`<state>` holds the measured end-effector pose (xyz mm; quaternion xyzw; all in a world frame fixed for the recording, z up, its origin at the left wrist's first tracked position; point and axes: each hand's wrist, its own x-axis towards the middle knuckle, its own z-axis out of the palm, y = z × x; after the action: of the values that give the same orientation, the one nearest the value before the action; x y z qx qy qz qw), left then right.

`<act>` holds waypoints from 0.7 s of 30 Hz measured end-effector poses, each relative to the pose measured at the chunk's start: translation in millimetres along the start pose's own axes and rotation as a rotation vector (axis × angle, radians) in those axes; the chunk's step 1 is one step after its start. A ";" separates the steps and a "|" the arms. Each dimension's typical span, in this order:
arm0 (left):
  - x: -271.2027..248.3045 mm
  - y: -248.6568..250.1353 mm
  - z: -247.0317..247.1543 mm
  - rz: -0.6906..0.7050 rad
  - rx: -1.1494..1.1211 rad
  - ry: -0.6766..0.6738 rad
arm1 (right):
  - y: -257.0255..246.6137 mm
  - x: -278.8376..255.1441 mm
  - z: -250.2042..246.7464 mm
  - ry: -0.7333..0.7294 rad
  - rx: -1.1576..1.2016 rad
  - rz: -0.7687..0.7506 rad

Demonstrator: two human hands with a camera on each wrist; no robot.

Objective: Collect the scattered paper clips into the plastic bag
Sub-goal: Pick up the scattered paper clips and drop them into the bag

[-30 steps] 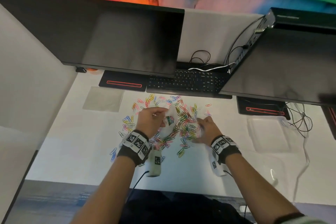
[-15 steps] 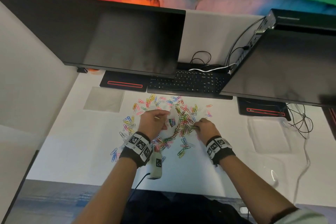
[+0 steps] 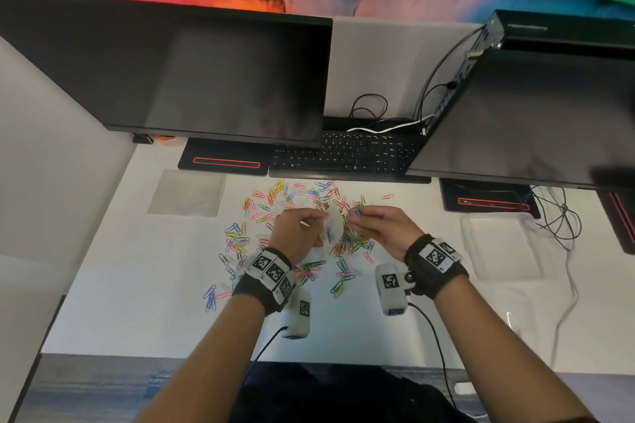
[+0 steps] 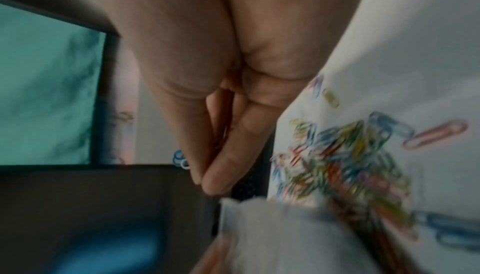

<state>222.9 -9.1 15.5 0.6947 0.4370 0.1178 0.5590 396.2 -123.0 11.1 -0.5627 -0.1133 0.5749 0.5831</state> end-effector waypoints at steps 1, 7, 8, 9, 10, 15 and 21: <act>-0.3 1.7 1.5 0.009 0.006 -0.005 | -0.3 -1.3 8.0 -0.033 -0.091 0.001; 1.8 0.0 8.8 0.031 0.024 -0.001 | 14.3 10.8 31.2 0.207 -0.696 -0.171; 2.1 0.0 9.7 0.036 0.030 -0.002 | 15.3 13.1 32.3 0.237 -0.779 -0.212; 2.3 0.2 10.1 0.038 0.035 -0.002 | 15.0 13.9 34.0 0.250 -0.836 -0.257; 2.5 0.8 10.3 0.038 0.035 -0.003 | 14.1 13.8 35.8 0.253 -0.887 -0.296; 3.2 1.7 7.0 0.041 0.031 0.015 | 8.8 12.4 40.3 0.221 -1.030 -0.319; 7.6 3.2 7.0 0.008 0.027 0.012 | 4.8 14.0 40.0 0.125 -1.196 -0.369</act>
<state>233.5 -8.1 13.4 0.7034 0.4390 0.1184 0.5464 366.9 -92.1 13.8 -0.7952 -0.4762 0.2682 0.2626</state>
